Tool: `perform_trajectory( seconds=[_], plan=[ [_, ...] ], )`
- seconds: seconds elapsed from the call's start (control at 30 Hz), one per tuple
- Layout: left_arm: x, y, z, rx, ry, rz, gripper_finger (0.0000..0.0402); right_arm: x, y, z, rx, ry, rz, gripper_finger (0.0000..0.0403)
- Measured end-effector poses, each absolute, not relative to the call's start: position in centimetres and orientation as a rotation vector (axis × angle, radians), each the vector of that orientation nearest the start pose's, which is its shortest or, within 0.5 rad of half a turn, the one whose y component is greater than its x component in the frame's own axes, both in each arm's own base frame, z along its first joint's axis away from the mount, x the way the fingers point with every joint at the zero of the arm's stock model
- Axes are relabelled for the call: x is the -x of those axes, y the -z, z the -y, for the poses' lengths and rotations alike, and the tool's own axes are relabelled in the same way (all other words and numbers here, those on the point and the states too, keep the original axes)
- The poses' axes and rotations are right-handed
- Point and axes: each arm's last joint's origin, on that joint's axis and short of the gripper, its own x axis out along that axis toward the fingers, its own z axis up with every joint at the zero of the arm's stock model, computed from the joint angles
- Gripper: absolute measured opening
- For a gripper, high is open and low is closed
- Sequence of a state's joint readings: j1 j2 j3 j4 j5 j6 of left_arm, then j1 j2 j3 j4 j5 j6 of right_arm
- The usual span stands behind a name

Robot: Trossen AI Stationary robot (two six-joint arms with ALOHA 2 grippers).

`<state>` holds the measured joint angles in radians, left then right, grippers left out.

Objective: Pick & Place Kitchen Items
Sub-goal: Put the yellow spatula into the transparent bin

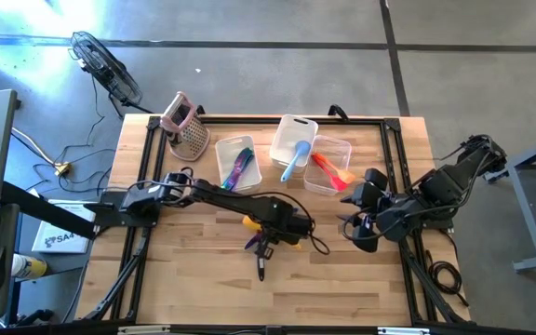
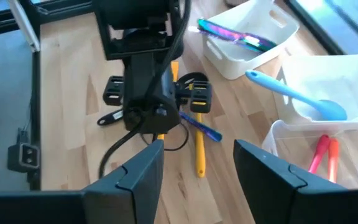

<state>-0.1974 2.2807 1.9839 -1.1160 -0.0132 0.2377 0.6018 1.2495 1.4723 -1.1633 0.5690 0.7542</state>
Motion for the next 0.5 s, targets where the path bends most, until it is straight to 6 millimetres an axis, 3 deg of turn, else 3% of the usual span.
perform_trajectory(
  seconds=[0.23,0.5],
  plan=[
    [-44.7,-21.9,8.6,-0.400,0.250,-1.424,0.0026,-18.2,-39.1,-10.3,-0.128,0.362,-0.720,0.0188],
    [-43.8,-27.8,8.1,-0.462,0.121,-1.424,0.0026,-15.9,-39.2,-9.3,-0.155,0.461,-0.736,0.0188]
  ],
)
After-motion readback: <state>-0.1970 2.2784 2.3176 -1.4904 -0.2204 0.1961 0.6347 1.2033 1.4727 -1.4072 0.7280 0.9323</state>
